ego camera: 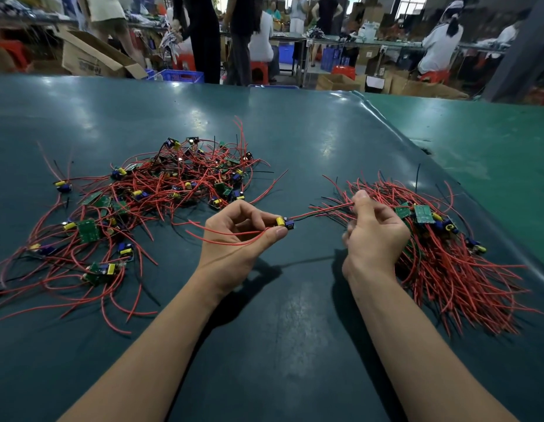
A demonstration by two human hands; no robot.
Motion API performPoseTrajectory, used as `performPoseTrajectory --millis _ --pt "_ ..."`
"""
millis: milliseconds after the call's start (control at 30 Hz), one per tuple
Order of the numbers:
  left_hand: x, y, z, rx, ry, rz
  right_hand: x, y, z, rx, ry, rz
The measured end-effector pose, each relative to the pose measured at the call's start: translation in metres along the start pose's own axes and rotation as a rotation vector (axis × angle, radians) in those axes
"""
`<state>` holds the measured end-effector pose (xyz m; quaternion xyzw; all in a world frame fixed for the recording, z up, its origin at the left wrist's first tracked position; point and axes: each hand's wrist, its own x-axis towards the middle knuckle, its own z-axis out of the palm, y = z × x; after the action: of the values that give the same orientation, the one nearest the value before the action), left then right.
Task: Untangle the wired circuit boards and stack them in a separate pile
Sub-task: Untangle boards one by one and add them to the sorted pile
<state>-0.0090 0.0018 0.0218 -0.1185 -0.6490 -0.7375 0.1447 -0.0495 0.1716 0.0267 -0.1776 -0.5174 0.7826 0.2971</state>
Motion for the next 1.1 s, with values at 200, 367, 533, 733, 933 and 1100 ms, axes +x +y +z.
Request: performPoseTrajectory --millis 200,367,533,733,933,1100 --pt "0.004 -0.002 -0.002 -0.064 0.045 0.000 0.000 -0.002 -0.002 0.002 0.041 -0.104" --pt "0.012 -0.001 -0.010 -0.300 0.186 -0.050 0.003 -0.012 -0.008 0.093 0.041 -0.164" --pt "0.012 0.000 -0.005 -0.465 0.160 -0.178 -0.010 -0.005 -0.003 -0.083 -0.084 -0.305" --pt "0.012 0.006 -0.004 -0.435 0.141 -0.261 -0.007 -0.007 -0.009 -0.301 -0.017 -0.554" --pt "0.009 0.013 -0.004 -0.432 0.004 -0.350 -0.020 -0.008 -0.004 -0.275 -0.559 -0.048" --pt "0.004 0.008 0.002 -0.196 -0.182 -0.376 -0.033 -0.005 -0.004 -0.246 -0.928 0.238"
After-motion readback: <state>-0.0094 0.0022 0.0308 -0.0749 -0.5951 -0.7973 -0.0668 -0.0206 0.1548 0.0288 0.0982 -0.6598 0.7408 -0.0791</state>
